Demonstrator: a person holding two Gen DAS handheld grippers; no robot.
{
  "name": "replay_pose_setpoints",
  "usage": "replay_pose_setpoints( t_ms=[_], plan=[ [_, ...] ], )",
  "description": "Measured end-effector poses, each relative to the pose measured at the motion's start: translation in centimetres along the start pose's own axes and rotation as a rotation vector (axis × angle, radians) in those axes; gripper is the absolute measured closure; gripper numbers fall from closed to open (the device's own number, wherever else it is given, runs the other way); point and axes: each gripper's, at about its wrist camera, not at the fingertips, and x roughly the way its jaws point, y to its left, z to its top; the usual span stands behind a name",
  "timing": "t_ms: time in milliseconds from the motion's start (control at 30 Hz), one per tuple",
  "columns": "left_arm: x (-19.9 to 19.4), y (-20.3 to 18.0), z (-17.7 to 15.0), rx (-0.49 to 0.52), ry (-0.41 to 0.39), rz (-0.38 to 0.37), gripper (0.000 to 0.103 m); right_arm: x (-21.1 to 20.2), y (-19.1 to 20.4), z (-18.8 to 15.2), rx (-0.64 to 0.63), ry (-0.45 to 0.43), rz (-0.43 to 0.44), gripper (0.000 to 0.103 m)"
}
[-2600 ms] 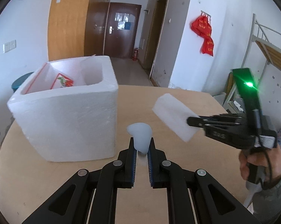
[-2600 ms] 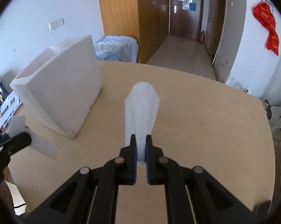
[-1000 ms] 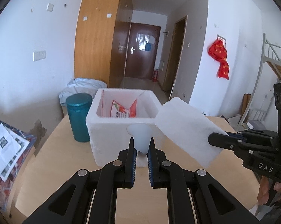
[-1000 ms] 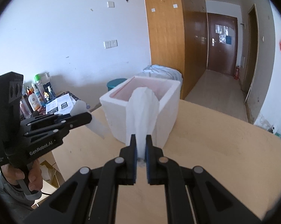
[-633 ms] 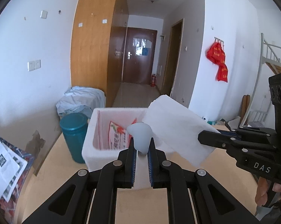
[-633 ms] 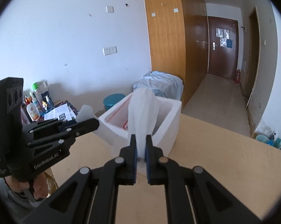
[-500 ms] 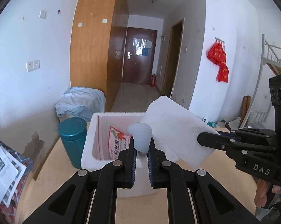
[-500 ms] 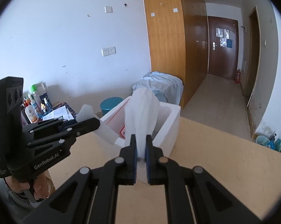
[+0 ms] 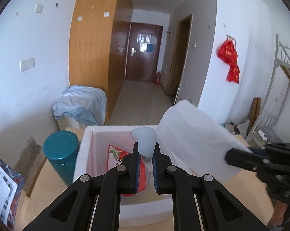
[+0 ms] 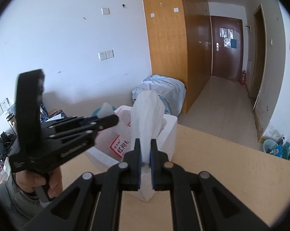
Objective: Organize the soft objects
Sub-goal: 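Lower the foam stick into the box and open the left gripper, then lower the towel into the box and open the right gripper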
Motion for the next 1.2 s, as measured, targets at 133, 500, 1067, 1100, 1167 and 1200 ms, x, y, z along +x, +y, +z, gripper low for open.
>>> replay_pose_setpoints(
  t_ms=[133, 500, 1067, 1100, 1167, 1200],
  plan=[
    [1.5, 0.3, -0.4, -0.001, 0.035, 0.018, 0.091, 0.0, 0.0, 0.1, 0.0, 0.005, 0.001, 0.093],
    [1.8, 0.8, -0.9, -0.007, 0.05, 0.091, 0.055, -0.1, 0.0, 0.5, -0.004, 0.007, 0.009, 0.093],
    [-2.0, 0.9, -1.4, -0.006, -0.051, 0.152, 0.025, 0.7, -0.3, 1.0, 0.002, 0.003, 0.016, 0.093],
    [-2.3, 1.1, -1.4, -0.014, -0.057, 0.152, 0.023, 0.8, -0.3, 1.1, 0.001, 0.002, 0.016, 0.093],
    [-3.1, 1.4, -1.6, -0.023, -0.065, 0.15, 0.018, 1.0, -0.1, 1.3, -0.005, 0.002, 0.018, 0.093],
    [-3.8, 1.6, -1.8, -0.035, -0.075, 0.147, 0.016, 1.1, 0.2, 1.3, -0.007, 0.001, 0.018, 0.093]
  ],
)
